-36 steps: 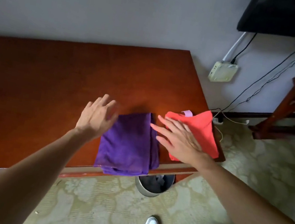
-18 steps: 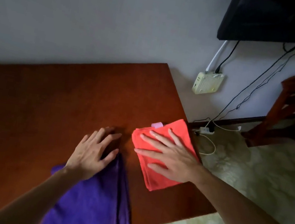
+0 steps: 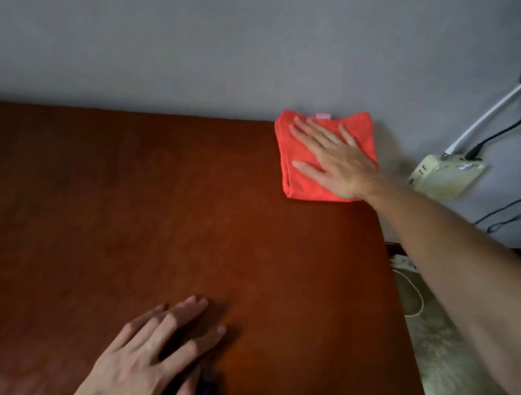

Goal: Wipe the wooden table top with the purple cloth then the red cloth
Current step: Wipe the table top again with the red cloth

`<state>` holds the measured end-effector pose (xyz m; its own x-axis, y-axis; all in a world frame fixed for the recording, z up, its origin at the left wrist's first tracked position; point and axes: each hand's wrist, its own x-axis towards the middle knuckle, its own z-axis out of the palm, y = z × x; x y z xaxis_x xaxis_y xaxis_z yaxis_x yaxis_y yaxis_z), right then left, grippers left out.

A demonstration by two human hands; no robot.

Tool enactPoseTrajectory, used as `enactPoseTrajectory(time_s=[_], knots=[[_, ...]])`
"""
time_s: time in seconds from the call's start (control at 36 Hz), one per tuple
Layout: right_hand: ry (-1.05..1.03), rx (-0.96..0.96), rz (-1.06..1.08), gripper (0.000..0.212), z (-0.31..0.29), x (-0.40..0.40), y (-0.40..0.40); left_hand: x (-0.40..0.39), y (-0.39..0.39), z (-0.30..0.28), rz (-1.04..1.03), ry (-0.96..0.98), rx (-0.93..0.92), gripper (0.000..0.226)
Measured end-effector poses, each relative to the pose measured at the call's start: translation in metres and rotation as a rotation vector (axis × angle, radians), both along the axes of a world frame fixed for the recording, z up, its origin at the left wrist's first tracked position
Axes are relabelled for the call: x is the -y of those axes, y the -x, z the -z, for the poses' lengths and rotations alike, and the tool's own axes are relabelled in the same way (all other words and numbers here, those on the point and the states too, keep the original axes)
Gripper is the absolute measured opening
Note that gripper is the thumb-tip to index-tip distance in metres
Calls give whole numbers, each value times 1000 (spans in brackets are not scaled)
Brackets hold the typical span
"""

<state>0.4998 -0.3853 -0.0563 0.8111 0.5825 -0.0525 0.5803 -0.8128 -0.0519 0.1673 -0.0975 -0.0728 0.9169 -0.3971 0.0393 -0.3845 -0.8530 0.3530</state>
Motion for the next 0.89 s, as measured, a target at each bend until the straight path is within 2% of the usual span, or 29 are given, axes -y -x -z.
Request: enactPoseTrajectory(time_s=[0.08,0.17,0.31,0.44,0.58,0.67,0.75,0.89], knots=[[-2,5,57,87,-1,-7,-16,0,-1,0,8,-2,14,56],[6,9,103,75,-1,-9,-16,-1,-1,-2,18,17,26,55],[-33,4,314,70,2,-29,11,0,0,-6,26,33,16,55],[-94,23,378,71,4,-61,86,3,3,-12,-32,51,7,43],[-185,60,353,73,6,-98,183,-6,8,-20,-203,220,135,27],[-189,75,322,74,12,-117,233,-20,5,-22,-276,300,144,24],[-192,111,211,74,20,-130,278,-44,2,-27,-317,234,110,33],[-92,89,1,73,18,-121,297,-106,7,-22,-224,-72,101,49]])
